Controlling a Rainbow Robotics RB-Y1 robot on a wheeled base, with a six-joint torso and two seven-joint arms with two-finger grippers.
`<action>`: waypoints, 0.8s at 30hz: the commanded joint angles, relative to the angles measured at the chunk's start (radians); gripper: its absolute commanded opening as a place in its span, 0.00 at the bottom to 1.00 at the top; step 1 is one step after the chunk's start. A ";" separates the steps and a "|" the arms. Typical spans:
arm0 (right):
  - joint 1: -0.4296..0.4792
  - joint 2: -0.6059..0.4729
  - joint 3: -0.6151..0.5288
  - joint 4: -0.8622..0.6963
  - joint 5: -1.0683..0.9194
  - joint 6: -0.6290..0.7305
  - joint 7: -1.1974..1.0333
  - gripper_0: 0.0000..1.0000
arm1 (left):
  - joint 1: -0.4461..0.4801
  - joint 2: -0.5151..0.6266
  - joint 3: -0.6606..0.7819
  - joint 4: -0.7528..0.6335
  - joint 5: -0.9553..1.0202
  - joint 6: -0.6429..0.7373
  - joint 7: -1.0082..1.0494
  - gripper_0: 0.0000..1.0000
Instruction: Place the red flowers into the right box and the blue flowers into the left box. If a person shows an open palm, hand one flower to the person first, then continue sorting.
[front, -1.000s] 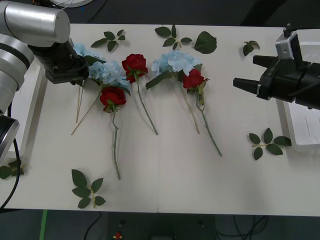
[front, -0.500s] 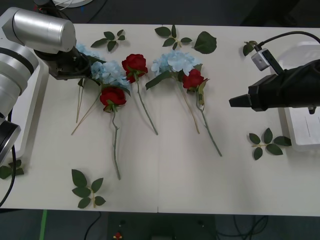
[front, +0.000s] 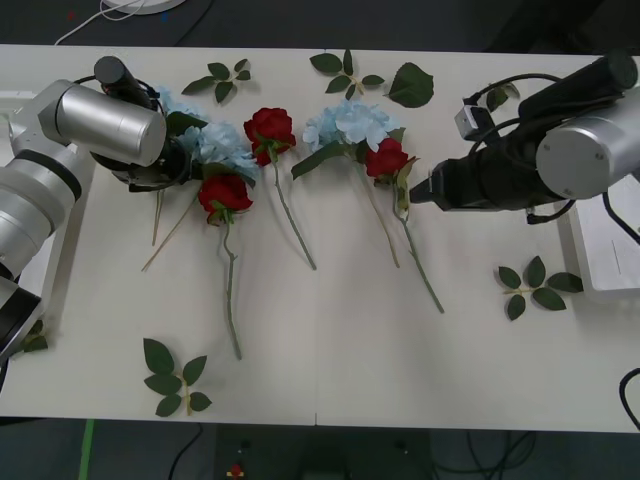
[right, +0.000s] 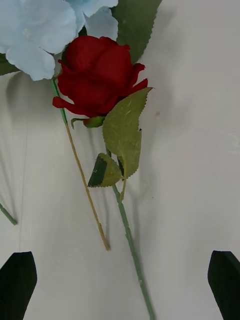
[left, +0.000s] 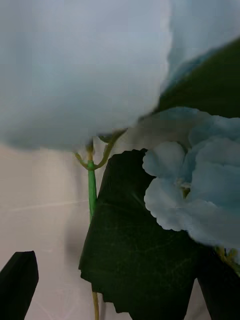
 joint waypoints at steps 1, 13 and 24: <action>-0.092 0.054 0.128 0.051 0.119 -0.053 -0.049 1.00 | 0.008 0.025 -0.032 0.020 -0.007 -0.085 -0.088 0.93; -0.209 0.174 0.269 0.337 0.263 -0.159 -0.099 1.00 | 0.011 0.012 -0.046 0.121 -0.013 -0.219 -0.080 0.90; -0.270 0.260 0.309 0.534 0.325 -0.234 -0.101 1.00 | 0.011 0.011 -0.046 0.121 -0.015 -0.223 -0.074 0.65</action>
